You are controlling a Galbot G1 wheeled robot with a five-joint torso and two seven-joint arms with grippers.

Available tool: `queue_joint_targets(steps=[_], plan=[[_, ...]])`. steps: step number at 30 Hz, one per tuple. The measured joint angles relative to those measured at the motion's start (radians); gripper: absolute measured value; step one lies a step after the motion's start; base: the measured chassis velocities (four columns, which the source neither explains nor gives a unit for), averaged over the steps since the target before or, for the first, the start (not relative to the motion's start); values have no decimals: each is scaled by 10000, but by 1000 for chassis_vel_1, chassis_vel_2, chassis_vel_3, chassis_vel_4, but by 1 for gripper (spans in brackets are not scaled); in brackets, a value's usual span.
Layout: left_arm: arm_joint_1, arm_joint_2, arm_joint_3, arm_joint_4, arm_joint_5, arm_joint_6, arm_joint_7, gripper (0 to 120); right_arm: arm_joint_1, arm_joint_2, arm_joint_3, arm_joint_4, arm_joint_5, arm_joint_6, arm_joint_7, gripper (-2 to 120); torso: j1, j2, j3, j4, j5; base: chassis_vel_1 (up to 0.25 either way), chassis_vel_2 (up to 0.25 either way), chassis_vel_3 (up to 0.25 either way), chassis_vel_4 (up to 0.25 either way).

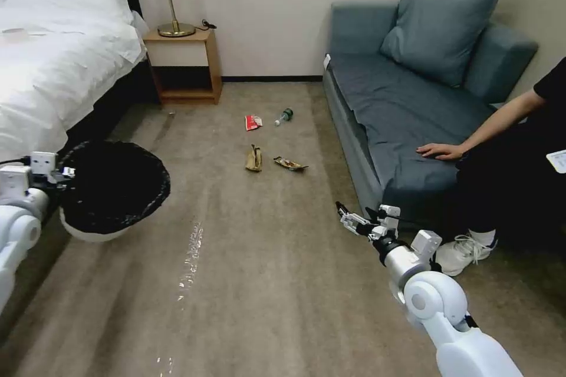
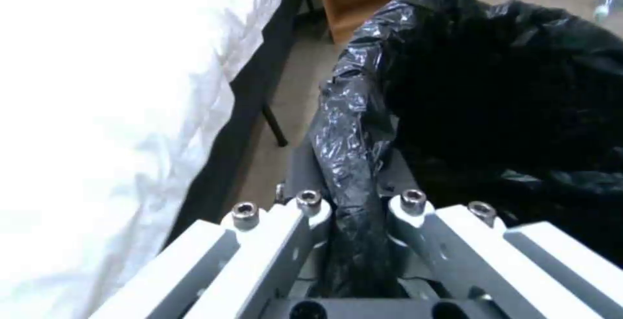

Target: Pick up the trash bin, then pick up the garbage on the floor and place it into the trash bin.

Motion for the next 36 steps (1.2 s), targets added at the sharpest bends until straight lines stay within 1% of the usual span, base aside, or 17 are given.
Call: queue_joint_targets(steps=[1, 2, 3, 5, 9, 15, 18, 20, 27, 36], plan=[[267, 68, -159, -201, 112, 2, 7, 5, -82, 5, -12, 45, -27, 23, -41, 100, 0, 0, 0, 1, -4, 0, 0, 0, 0], [267, 68, -159, -201, 112, 2, 7, 5, -82, 5, -12, 45, -27, 23, -41, 100, 0, 0, 0, 1, -4, 0, 0, 0, 0], [465, 119, -283, -387, 167, 5, 5, 5, -162, 23, -17, 102, -68, 36, -83, 100, 0, 0, 0, 0, -4, 0, 0, 0, 0], [671, 195, -381, -659, 182, 57, -69, 5, -334, 55, -14, 237, -169, 113, -158, 100, 0, 0, 0, -3, 0, 0, 0, 0, 0], [704, 283, -387, -902, 68, 195, -227, 5, -625, -31, 95, 505, -201, 255, -315, 100, 0, 1, 0, -6, -1, 0, 0, 0, 0], [627, 326, -347, -920, 7, 230, -311, 5, -1074, -338, 297, 716, -294, 526, -575, 100, 0, 0, 0, -3, -1, 0, 0, 0, 0], [605, 317, -323, -901, 7, 230, -313, 5, -1152, -378, 331, 726, -325, 577, -630, 100, 0, 1, 0, -3, -1, 0, 0, 0, 0], [588, 220, -283, -854, 34, 229, -315, 5, -1290, -409, 332, 726, -456, 638, -770, 100, 0, 0, 1, -4, -2, 0, 0, 0, 0], [669, 134, -289, -825, 153, 153, -313, 5, -1265, -271, 162, 766, -593, 628, -838, 100, 0, 0, 2, -2, -2, 0, 0, 0, 0], [708, 181, -332, -829, 163, 66, -286, 5, -1262, -133, 10, 735, -796, 571, -995, 100, 0, 0, 2, -3, -2, 0, 0, 0, 0]])
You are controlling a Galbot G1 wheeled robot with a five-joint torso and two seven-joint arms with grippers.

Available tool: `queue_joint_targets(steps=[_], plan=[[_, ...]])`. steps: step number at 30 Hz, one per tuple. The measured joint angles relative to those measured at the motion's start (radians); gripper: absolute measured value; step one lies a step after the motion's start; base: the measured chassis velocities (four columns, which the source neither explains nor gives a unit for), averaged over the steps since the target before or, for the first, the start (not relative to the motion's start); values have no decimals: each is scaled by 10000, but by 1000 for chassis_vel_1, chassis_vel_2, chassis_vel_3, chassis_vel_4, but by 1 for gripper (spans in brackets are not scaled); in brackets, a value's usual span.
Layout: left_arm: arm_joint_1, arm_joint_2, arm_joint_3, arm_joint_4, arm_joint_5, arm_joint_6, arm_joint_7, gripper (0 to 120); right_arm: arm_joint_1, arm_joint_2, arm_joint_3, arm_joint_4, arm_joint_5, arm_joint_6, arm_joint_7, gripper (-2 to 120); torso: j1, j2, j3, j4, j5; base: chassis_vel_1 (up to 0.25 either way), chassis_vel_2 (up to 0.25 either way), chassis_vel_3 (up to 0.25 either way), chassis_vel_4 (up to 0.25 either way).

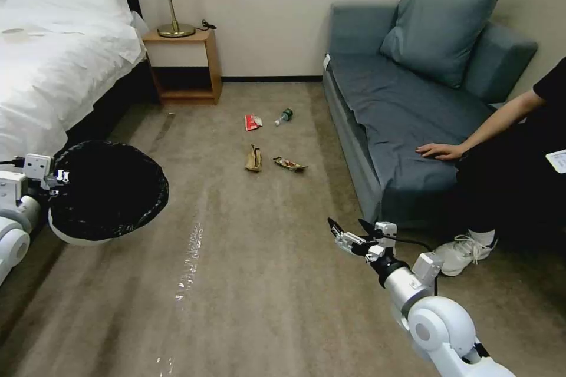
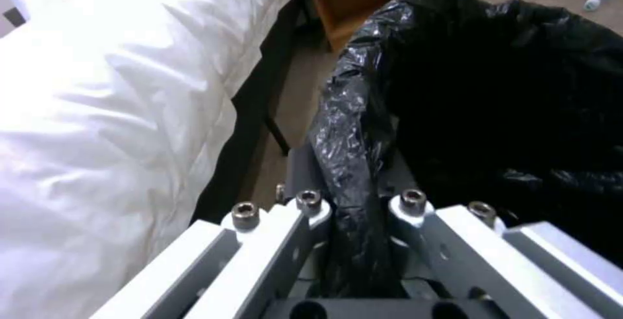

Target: Pick up the trash bin, then pick up the garbage on the floor and place it into the trash bin.

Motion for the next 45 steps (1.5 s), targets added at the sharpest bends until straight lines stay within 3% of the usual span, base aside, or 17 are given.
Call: queue_joint_targets(steps=[22, 45], plan=[[-146, -22, 126, 260, 87, -105, 17, 5, 126, -28, -75, -344, 79, 40, -501, 100, 0, 0, -1, 0, 0, 0, 0, 0, 0], [-176, -78, 190, 291, 141, -96, 33, 4, 329, -115, -222, -608, 149, 124, -632, 100, 1, 0, 0, -2, 0, -61, 55, 60, -54]])
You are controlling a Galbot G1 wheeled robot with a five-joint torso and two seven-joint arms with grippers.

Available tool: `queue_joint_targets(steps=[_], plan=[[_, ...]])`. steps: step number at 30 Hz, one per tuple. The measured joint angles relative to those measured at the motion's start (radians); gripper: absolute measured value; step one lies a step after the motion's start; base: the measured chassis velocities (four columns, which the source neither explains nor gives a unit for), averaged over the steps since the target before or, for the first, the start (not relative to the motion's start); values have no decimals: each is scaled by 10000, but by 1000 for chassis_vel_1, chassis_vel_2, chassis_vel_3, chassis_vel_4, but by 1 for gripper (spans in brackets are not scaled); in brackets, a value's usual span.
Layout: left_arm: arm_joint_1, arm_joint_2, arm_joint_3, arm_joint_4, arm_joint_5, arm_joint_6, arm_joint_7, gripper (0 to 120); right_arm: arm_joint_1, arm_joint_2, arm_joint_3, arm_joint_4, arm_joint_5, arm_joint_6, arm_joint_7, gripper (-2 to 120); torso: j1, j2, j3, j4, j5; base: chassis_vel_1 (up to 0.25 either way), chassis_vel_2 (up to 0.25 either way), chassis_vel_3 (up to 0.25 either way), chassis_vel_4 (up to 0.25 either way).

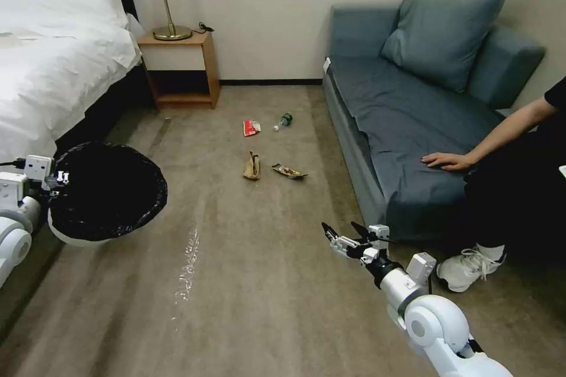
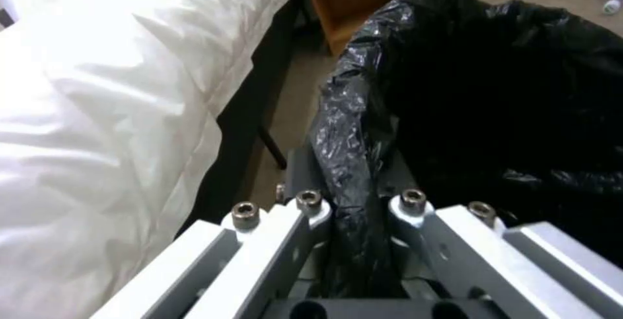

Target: Pick up the trash bin, then pick up the garbage on the floor and place it into the trash bin.

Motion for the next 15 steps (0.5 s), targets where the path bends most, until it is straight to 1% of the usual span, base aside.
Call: queue_joint_targets(steps=[3, 15], plan=[[33, 0, -34, -4, 0, 5, -1, 4, 9, 24, -55, -31, -18, 0, -27, 100, 0, 0, 0, 3, 0, -62, 68, 46, -75], [87, -54, -70, 37, 72, 12, 22, 4, -93, 69, -148, -51, -238, -4, -180, 100, 0, 0, 0, 1, 0, -60, 65, 64, -71]])
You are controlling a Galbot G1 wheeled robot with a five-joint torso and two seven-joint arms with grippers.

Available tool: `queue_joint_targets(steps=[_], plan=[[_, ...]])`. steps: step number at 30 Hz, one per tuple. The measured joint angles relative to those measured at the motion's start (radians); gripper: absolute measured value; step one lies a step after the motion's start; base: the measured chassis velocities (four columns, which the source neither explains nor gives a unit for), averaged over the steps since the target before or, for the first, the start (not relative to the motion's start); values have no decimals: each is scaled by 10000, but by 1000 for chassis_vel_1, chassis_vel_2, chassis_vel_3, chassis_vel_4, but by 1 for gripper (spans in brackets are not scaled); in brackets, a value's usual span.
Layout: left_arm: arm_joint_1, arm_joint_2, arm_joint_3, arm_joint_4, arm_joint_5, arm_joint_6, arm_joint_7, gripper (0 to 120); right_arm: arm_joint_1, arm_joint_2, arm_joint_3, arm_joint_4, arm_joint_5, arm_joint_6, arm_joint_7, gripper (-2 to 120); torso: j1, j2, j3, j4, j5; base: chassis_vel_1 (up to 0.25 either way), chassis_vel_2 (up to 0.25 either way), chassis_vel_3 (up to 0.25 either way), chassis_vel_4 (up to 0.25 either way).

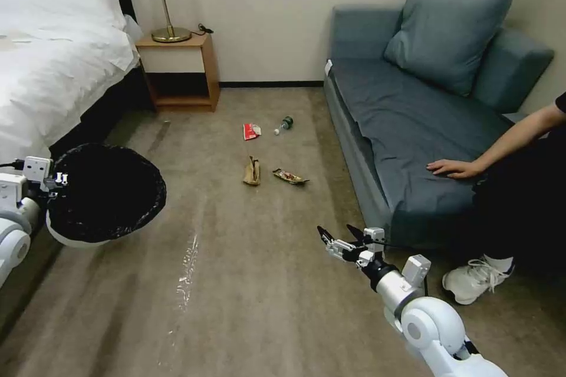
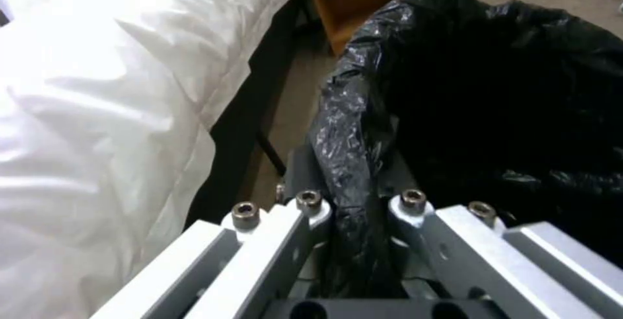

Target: Pick up the trash bin, then pick up the garbage on the floor and place it into the trash bin.

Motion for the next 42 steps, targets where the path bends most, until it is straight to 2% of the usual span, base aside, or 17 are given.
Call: queue_joint_targets(steps=[16, 42], plan=[[-124, -18, 80, 199, 39, -25, 56, 4, 156, -129, -268, -160, -144, -84, -108, 100, 0, 0, 0, 1, 0, -64, 66, 68, -58], [-111, -29, 135, 440, 243, -177, 237, 4, 257, 229, -514, -392, -404, -92, -227, 100, 0, 1, -1, 0, 0, -86, 78, 84, -89]])
